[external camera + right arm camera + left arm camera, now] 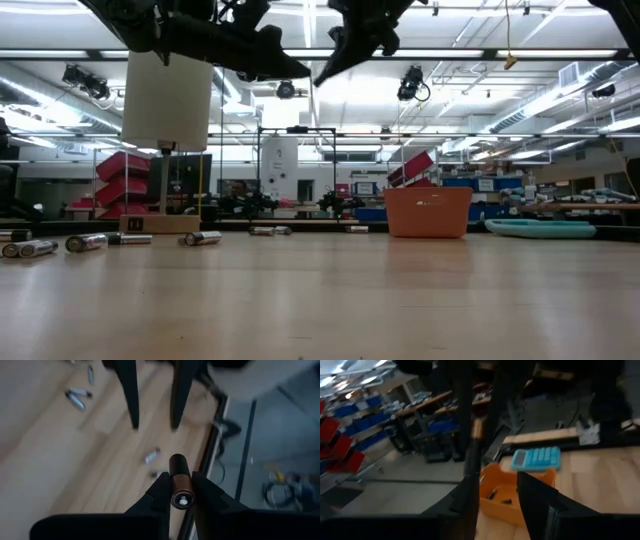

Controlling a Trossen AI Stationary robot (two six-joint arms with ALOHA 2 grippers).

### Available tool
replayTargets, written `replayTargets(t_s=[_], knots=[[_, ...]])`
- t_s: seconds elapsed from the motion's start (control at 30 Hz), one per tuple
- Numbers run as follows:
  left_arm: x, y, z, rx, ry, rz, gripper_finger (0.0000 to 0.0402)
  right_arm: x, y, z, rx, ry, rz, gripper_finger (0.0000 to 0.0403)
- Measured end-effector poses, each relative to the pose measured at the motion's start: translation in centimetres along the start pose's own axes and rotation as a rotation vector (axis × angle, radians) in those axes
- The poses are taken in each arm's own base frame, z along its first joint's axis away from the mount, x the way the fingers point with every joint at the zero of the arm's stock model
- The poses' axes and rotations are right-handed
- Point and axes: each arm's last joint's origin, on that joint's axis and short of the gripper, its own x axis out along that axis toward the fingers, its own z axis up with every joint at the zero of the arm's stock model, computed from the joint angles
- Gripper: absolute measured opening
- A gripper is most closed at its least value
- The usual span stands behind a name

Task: Sort batteries
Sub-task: Put the black battery into the orange bin

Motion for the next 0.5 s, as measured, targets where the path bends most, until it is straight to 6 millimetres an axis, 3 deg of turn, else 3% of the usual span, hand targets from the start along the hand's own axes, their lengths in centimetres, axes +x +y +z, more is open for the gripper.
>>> replayTargets(t_s=[0.17, 0.37, 0.5], knots=[[0.0, 0.1, -0.7, 0.016, 0.092, 0.066, 0.0141, -0.5, -0.4, -2.4, 0.141, 0.189, -0.007, 0.0049], [0.0, 0.1, -0.9, 0.021, 0.115, 0.089, 0.0142, -1.4, -1.5, -8.8, 0.571, 0.336, 0.098, 0.0050], [-0.1, 0.2, -0.9, 0.026, 0.121, 0.111, 0.0142, -0.2, -1.6, -13.3, 0.867, 0.370, 0.128, 0.0050]])
